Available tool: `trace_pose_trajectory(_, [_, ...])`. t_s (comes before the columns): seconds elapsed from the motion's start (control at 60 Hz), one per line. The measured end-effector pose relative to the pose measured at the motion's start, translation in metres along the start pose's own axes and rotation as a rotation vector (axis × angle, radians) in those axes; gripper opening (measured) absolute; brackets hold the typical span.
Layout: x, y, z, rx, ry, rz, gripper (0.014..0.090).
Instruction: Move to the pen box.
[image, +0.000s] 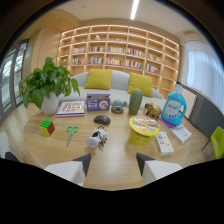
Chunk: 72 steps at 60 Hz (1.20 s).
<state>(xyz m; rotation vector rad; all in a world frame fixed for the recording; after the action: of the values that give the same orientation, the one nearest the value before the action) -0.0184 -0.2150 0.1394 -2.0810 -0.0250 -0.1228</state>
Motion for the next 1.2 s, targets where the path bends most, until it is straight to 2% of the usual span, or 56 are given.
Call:
trace_pose_trajectory(0.2, [0.035, 0.019, -0.021, -0.017, 0.002, 0.005, 0.086])
trace_pose_trajectory(0.55, [0.152, 0.053, -0.014, -0.07, 0.121, 0.005, 0.0861])
trace_pose_trajectory(0.867, [0.237, 0.046, 0.067, -0.08, 0.142, -0.009, 0.0861])
trace_pose_trajectory(1.017, [0.255, 0.045, 0.11, -0.09, 0.135, -0.023, 0.0862])
trace_pose_trajectory(1.2, [0.262, 0.052, 0.136, -0.111, 0.123, -0.008, 0.0858])
